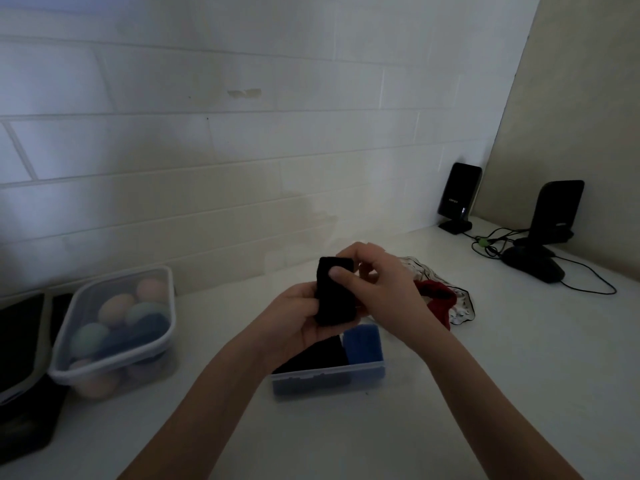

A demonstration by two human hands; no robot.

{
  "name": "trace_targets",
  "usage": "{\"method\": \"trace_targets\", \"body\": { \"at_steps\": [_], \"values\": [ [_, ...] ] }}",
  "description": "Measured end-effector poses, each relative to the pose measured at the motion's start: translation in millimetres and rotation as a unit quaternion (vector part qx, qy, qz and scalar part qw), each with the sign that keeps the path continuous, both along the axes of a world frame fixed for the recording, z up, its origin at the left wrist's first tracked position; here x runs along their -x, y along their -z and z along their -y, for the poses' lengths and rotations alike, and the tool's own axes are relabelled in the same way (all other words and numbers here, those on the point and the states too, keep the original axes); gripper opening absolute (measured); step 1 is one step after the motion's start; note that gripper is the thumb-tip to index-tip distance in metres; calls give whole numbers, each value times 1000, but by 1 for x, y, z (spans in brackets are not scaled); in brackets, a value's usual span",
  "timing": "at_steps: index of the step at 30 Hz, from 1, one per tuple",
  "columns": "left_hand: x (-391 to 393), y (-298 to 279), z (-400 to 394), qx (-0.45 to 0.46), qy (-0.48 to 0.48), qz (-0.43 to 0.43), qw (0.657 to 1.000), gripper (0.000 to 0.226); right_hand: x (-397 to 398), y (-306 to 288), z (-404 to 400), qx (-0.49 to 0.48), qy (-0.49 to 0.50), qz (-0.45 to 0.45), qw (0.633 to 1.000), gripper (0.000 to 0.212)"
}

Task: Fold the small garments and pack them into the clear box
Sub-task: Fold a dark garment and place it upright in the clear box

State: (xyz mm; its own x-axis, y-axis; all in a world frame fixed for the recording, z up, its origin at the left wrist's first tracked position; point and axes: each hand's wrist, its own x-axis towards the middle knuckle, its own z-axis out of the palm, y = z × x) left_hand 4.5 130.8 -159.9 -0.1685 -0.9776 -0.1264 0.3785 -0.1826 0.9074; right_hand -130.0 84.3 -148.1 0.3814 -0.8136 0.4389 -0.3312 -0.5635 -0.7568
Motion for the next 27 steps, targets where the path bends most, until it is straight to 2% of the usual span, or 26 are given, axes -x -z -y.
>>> {"method": "trace_targets", "body": {
  "at_steps": [2,6,8,13,15,17,18,20,22,27],
  "values": [
    [-1,1,0,2,21,19,1000,38,1,1,1,-31,-12,-9,999,14],
    [-3,-1,-2,8,48,24,999,40,3,-1,-1,-131,-77,47,987,8],
    [-5,0,-2,11,53,30,998,38,5,-5,-3,-123,-81,72,986,5],
    [2,0,2,-9,31,18,999,31,14,-7,2,-107,-55,82,989,14],
    [5,3,4,16,-21,89,996,31,16,-6,3,-98,-49,78,991,12],
    [4,7,4,91,-89,213,969,27,15,-5,2,-88,-46,81,992,9],
    [4,9,3,116,-113,236,958,26,14,-5,2,-82,-45,84,992,7],
    [5,10,3,138,-132,230,954,23,12,-6,1,-80,-40,97,991,1],
    [4,12,4,150,-141,233,950,21,12,-8,1,-92,-36,104,990,5],
    [2,13,5,165,-132,247,946,18,16,-5,5,-101,-41,44,993,13]
  ]
}}
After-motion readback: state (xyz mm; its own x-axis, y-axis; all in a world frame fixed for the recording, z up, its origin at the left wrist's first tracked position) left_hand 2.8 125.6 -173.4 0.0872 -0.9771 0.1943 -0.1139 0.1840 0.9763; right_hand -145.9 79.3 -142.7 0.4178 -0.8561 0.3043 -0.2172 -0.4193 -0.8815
